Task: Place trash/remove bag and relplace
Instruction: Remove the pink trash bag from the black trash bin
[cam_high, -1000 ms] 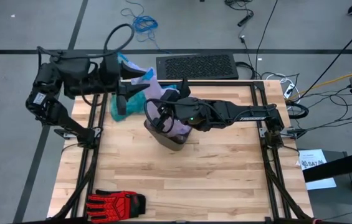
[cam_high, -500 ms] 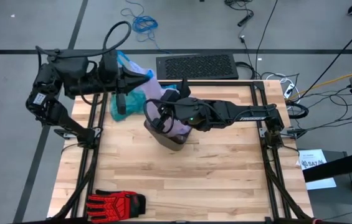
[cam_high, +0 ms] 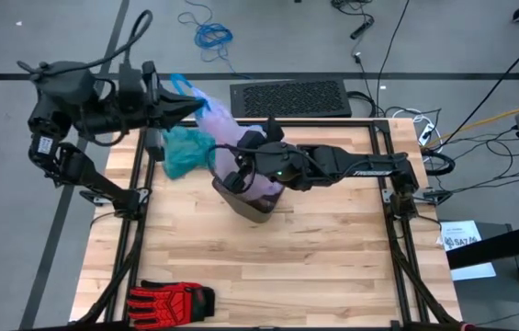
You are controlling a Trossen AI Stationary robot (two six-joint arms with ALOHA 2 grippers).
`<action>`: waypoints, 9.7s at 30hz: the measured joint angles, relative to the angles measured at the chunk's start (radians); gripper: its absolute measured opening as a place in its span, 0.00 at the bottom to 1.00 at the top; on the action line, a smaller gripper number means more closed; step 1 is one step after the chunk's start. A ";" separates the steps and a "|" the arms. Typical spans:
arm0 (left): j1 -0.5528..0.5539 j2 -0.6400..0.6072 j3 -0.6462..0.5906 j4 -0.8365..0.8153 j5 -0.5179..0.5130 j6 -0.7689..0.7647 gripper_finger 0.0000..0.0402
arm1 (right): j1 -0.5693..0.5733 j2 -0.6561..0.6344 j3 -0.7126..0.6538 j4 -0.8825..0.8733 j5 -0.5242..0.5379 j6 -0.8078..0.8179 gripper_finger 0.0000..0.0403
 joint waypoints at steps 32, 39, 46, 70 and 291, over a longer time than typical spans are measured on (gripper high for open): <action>0.000 -0.011 0.001 -0.066 0.026 0.010 0.00 | 0.004 -0.081 0.001 0.195 -0.033 -0.113 0.79; 0.000 -0.011 0.001 -0.065 0.026 0.035 0.00 | -0.004 -0.036 0.000 0.267 -0.082 -0.095 0.79; 0.000 -0.011 0.001 -0.057 0.026 0.029 0.00 | -0.064 0.024 -0.001 0.221 -0.078 -0.010 0.78; 0.001 -0.037 -0.002 0.079 0.045 0.028 0.00 | -0.133 0.076 0.002 0.045 -0.156 0.047 0.00; 0.000 0.041 0.001 0.050 0.181 -0.052 0.00 | -0.552 0.160 0.000 0.333 -1.150 0.411 0.19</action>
